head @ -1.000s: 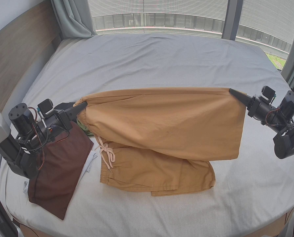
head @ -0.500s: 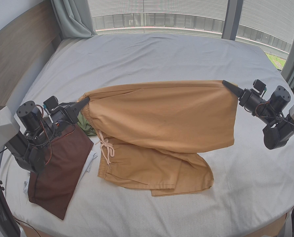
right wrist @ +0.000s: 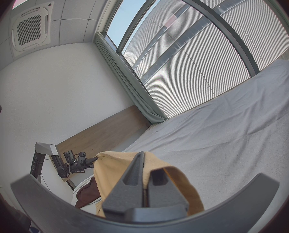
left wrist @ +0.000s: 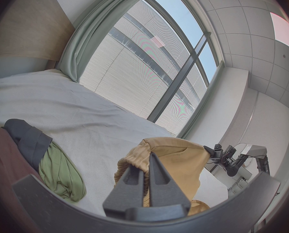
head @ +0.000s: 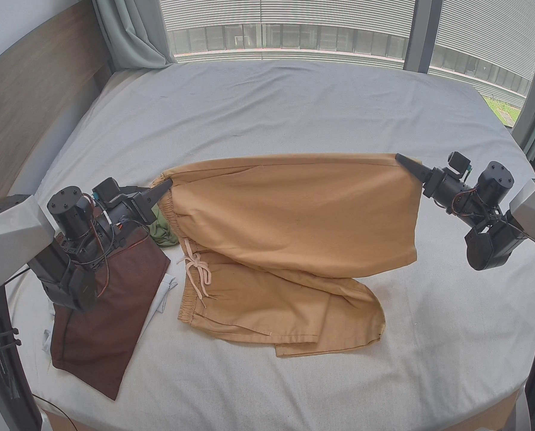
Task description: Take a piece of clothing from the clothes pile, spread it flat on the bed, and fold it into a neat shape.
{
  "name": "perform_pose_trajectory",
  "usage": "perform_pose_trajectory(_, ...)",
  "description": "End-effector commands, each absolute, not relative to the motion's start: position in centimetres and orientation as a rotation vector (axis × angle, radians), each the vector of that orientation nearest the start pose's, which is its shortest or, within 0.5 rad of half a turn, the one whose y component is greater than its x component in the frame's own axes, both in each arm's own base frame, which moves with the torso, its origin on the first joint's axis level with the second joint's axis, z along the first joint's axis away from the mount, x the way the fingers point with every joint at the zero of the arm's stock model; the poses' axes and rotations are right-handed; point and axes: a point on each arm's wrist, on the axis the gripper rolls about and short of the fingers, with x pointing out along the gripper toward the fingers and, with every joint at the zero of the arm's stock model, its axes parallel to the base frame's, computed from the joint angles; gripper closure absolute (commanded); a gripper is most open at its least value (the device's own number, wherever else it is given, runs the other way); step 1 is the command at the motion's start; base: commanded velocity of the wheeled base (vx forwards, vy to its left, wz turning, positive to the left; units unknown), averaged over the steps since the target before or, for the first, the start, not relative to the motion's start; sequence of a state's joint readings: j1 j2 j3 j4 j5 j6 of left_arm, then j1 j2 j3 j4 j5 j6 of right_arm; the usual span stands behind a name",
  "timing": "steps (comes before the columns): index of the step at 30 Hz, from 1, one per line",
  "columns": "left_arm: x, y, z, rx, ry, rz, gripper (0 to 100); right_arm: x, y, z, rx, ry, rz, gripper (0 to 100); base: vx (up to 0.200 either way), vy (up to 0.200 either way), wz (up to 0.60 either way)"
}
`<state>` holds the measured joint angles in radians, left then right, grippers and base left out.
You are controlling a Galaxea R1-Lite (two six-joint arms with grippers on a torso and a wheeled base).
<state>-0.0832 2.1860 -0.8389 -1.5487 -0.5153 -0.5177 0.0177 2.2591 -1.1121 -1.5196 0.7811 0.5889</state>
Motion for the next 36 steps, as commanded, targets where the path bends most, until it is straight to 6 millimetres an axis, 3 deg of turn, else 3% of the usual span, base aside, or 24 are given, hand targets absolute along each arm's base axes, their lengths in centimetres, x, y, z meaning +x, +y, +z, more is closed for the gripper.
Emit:
perform_pose_trajectory(1, 38.9, -4.3, 10.2, -0.462, -0.032, -0.631, 100, 43.1, 2.4, 12.7, 0.416, -0.094, 0.862, 100, 0.0, 0.0, 0.0)
perform_pose_trajectory(15, 41.9, -4.8, 8.7, -0.529, -0.059, -0.581, 100, 45.9, 3.8, 11.7, 0.426, -0.07, 0.888, 100, 0.0, 0.0, 0.0)
perform_pose_trajectory(27, 44.4, -5.0, 6.3, -0.587, -0.067, -0.545, 100, 49.1, 4.0, 9.8, 0.443, -0.05, 0.86, 100, 0.0, 0.0, 0.0)
perform_pose_trajectory(36, 45.2, -5.0, 5.4, -0.613, -0.065, -0.541, 100, 50.8, 4.3, 9.2, 0.445, -0.052, 0.859, 100, 0.0, 0.0, 0.0)
